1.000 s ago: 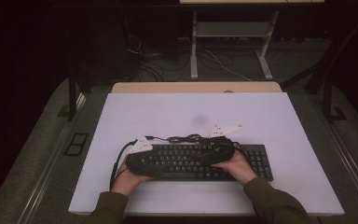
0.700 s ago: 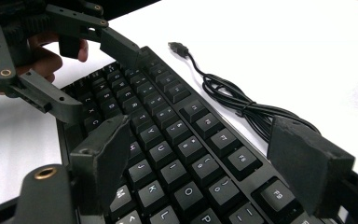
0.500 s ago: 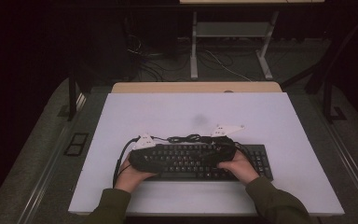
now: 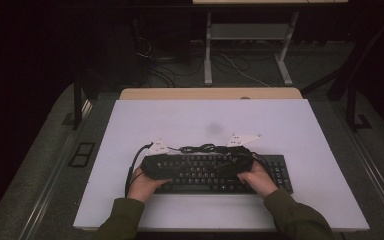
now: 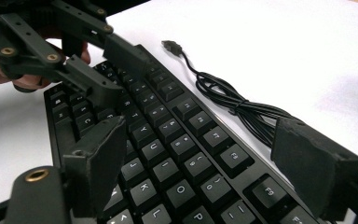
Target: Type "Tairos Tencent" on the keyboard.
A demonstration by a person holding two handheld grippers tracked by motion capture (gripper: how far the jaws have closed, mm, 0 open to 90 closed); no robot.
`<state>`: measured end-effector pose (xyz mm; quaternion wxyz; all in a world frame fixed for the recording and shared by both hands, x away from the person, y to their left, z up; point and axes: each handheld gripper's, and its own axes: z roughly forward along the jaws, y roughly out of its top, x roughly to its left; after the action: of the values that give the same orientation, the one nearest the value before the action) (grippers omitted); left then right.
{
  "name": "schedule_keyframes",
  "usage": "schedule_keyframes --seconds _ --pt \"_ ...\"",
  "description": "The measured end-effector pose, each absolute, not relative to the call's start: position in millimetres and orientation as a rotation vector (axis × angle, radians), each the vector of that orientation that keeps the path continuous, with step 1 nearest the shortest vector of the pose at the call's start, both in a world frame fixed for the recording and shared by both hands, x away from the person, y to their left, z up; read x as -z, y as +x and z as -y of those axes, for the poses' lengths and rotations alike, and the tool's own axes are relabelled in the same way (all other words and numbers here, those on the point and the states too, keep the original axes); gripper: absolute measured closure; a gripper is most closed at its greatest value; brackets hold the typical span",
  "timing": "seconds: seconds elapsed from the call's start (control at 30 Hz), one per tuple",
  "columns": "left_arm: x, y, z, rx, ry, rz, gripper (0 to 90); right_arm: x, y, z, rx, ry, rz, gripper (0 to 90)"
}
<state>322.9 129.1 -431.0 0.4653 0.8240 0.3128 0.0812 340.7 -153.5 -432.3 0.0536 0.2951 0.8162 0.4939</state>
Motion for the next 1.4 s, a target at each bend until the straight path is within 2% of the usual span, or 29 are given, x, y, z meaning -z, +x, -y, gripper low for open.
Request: schedule_keyframes --seconds 0.13,0.23,0.27,1.4 --pt "431.6 324.0 -130.4 -0.176 2.038 -0.774 76.1 432.5 341.4 154.3 -1.498 0.904 -2.473 17.8" --pt "431.2 324.3 -130.8 -0.164 2.057 -0.771 87.4 432.3 341.5 154.6 -1.497 0.903 -2.472 17.8" --pt "431.1 324.4 -130.9 -0.16 2.061 -0.772 88.7 432.2 341.4 154.6 -1.497 0.904 -2.472 17.8" --pt "438.5 325.4 -130.9 -0.142 2.131 -0.787 88.9 425.2 341.5 160.0 -1.5 0.92 -2.441 17.8"
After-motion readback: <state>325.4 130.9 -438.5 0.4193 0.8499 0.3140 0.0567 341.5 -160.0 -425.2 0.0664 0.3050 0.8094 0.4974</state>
